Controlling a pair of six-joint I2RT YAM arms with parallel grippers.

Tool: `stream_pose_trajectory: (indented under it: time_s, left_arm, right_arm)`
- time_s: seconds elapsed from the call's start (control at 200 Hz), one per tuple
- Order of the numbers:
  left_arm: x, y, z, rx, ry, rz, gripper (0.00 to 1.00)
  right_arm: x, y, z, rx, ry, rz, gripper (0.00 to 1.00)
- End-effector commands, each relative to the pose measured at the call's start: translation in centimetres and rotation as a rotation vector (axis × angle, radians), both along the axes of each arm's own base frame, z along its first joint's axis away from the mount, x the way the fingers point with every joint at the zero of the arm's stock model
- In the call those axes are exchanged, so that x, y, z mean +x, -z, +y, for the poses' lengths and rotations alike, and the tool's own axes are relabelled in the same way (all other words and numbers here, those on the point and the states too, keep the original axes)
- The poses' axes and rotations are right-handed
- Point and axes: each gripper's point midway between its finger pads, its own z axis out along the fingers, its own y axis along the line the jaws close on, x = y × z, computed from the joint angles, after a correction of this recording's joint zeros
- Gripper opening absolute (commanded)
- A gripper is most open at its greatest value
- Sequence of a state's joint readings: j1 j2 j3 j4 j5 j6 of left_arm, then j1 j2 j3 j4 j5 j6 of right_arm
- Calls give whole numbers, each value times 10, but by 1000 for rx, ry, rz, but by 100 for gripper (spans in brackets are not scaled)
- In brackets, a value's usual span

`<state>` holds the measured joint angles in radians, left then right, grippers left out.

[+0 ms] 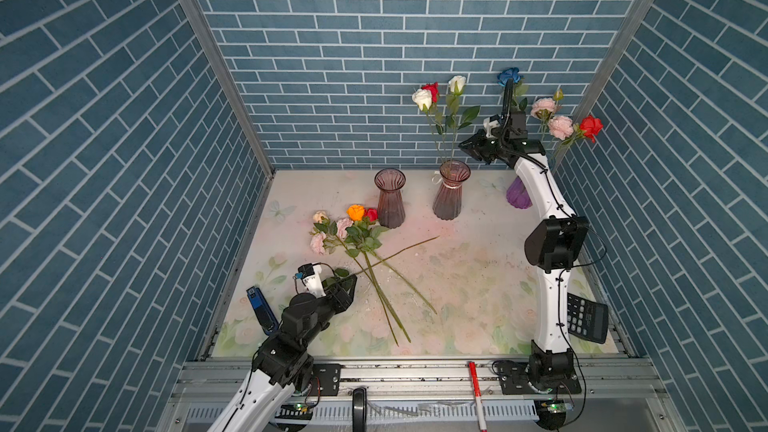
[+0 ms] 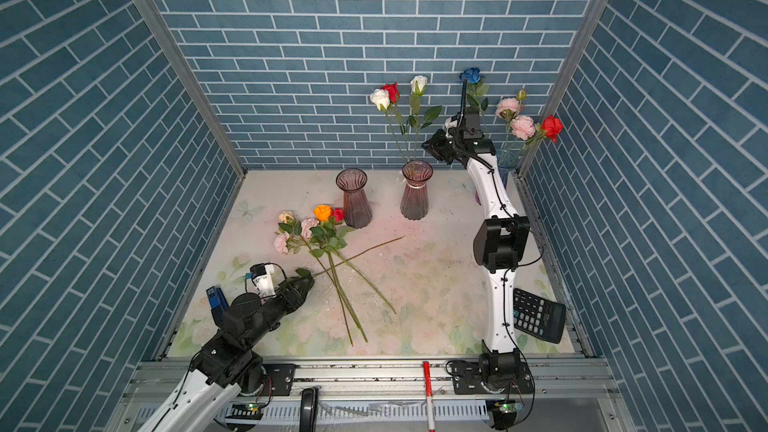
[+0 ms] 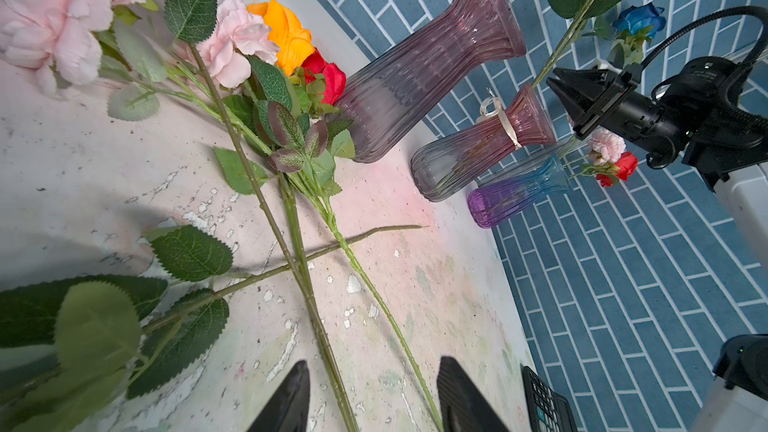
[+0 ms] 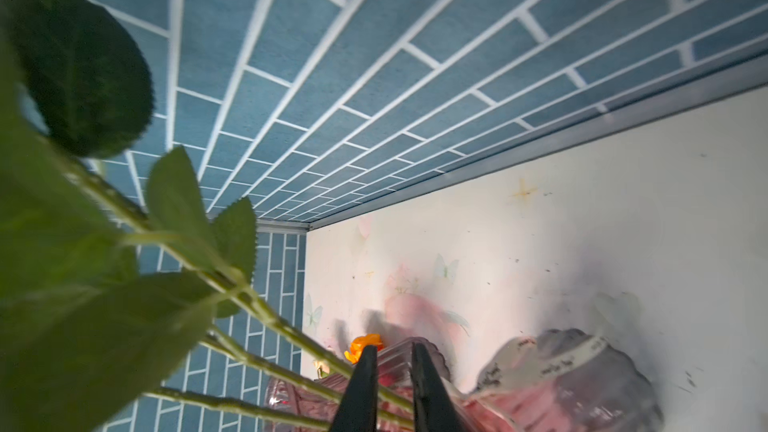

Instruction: Arrange the flowers into the vase

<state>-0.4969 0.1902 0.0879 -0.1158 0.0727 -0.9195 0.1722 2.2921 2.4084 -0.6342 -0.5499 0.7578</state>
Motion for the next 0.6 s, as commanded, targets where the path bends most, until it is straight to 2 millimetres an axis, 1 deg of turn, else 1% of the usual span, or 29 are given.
stream_pose_trajectory:
  time_s: [0.0,0.045,0.07,0.095,0.115,0.145,0.16,0.18,0.22,0.29,0.365,0.445,0.49,0.595]
  left_arm:
    - [-2,-7,4,24,-2,-12,52]
    - [-2,-7,4,23,-4,-14,52]
    - [-2,-7,4,22,-3,-13,52]
    - [-2,-7,4,22,-3,-15,52]
    - [-2,-7,4,20,-5,-15,52]
    - [-2,-7,4,21,-6,-15,52]
    - [-2,-6,4,22,-5,-14,52]
    - [-2,-7,4,21,-6,-15,52]
    - [-2,-6,4,19,-7,-12,52]
    - [-1,-6,4,17,-7,-14,52]
    - [0,-6,3,15,-7,-14,52]
    - [1,-5,2,16,-5,-11,52]
    - [1,-5,2,16,-3,-9,52]
    - [0,-5,2,14,0,-6,52]
  right_arm:
    - [-26,-59,-31,-90,62,-126,19]
    - [-36,-67,-36,-118,66,-148,19]
    - [-41,-67,-38,-135,64,-153,20]
    - [-49,-74,-41,-149,62,-170,20]
    - [-53,-74,-41,-159,57,-172,20]
    - [-63,-82,-42,-167,51,-191,20]
    - [-68,-81,-41,-171,44,-190,20]
    - [-75,-86,-41,-173,38,-201,21]
    - [-88,-88,-39,-183,23,-210,21]
    - [-111,-92,-30,-214,-10,-233,21]
    - [-133,-92,-12,-243,-53,-262,21]
    - [-152,-88,21,-251,-130,-274,21]
    - [-160,-82,42,-255,-181,-267,22]
    - [-172,-65,87,-265,-282,-239,28]
